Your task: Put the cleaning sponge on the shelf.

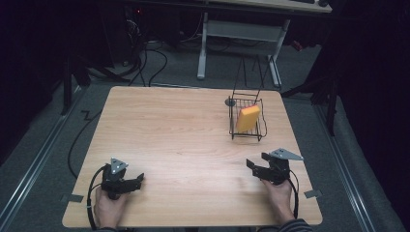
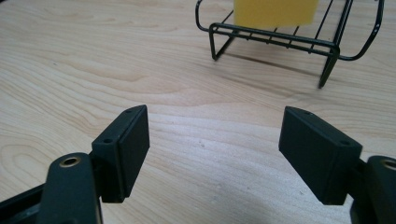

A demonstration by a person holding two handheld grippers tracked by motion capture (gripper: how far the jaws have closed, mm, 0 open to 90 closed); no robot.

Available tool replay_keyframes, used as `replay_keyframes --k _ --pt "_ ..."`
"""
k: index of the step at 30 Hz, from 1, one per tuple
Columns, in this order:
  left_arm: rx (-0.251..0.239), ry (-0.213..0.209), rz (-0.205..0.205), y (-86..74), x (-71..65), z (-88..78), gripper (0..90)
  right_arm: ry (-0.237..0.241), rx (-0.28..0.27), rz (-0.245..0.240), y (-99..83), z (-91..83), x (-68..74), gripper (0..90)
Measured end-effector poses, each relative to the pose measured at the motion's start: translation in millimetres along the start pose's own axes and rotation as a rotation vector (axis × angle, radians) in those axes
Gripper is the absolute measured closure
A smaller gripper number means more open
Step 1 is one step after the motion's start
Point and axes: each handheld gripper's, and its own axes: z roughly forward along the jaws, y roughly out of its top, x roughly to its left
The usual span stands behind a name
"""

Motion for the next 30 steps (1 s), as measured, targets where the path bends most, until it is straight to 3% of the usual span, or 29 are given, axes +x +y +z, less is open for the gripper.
replay_keyframes --k 23,30 --pt "0.0 0.0 0.0 0.0 0.0 0.0 14.6 -0.071 0.058 -0.06 -7.4 20.4 0.5 25.4" --pt "0.0 0.0 0.0 0.0 0.0 0.0 14.6 -0.084 0.078 -0.056 -11.8 26.4 0.7 25.4"
